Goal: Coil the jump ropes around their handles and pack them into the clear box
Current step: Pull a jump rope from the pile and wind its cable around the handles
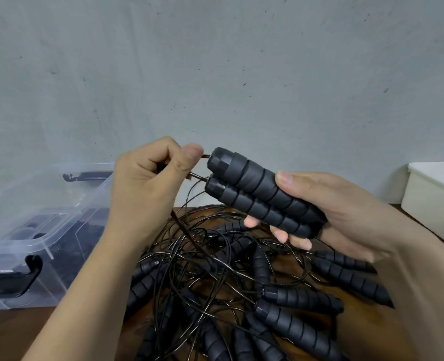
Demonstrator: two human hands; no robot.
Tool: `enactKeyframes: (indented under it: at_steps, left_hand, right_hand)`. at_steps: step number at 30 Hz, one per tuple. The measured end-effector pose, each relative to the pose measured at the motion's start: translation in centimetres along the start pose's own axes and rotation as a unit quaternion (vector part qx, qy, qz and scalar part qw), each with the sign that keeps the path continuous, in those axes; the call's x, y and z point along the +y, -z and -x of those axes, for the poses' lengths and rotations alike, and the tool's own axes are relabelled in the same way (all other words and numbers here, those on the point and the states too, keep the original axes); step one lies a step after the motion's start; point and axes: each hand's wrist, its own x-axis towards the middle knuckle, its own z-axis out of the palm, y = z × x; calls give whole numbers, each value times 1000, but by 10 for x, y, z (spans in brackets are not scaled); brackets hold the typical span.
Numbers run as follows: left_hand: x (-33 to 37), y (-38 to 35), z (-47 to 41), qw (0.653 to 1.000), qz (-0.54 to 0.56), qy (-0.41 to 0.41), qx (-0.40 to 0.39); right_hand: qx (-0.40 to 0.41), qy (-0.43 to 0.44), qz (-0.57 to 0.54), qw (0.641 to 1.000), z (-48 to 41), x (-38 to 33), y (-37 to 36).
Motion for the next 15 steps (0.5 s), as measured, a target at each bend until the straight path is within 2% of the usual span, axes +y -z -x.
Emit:
enactKeyframes:
  at_steps: [3, 7, 12, 15]
  left_hand:
    - [2, -2, 2, 999, 19, 31, 20]
    - [-4, -31, -1, 971, 165, 170, 8]
    - [-6, -61, 26, 941, 207, 260, -54]
    - [-11, -65, 37, 956, 129, 249, -85]
  right_hand:
    - [-39, 0, 3, 999, 2, -2, -7]
    - [-91, 24, -16, 995, -2, 5, -27]
    - [-51, 60, -24, 997, -4, 7, -33]
    - [24, 97, 7, 995, -1, 3, -33]
